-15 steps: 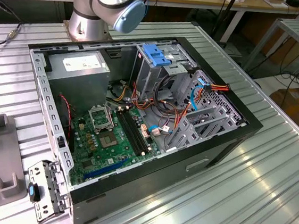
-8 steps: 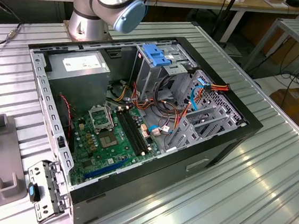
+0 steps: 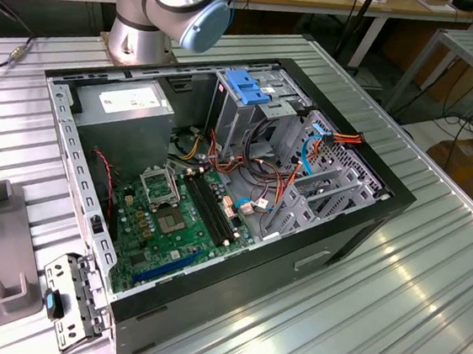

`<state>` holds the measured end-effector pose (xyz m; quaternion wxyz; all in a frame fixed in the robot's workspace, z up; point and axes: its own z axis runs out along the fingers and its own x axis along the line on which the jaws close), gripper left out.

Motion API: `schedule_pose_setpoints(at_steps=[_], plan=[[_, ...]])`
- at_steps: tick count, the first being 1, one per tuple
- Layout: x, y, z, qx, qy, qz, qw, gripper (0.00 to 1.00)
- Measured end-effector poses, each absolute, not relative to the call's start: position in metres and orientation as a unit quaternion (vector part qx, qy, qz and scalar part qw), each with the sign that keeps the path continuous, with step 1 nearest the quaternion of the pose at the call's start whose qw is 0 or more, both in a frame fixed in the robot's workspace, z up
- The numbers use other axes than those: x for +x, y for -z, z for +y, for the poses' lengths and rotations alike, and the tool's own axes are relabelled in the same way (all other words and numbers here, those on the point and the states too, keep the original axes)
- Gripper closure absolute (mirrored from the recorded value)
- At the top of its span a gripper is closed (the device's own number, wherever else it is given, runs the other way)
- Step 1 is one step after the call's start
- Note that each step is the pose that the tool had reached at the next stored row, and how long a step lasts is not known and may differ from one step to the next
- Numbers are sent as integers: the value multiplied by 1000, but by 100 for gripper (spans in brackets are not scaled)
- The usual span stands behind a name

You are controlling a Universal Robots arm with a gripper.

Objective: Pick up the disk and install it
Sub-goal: 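Pick up the disk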

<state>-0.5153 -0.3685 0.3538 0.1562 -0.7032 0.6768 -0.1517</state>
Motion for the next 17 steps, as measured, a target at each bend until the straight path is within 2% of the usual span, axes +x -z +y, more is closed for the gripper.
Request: schedule_pose_setpoints(at_steps=[3, 13, 17], plan=[[-515, -355, -368, -705, 134, 681, 147, 55], [-510, -364, -369, -707, 105, 687, 129, 55], [-505, -364, -377, -706, 103, 689, 127, 55]])
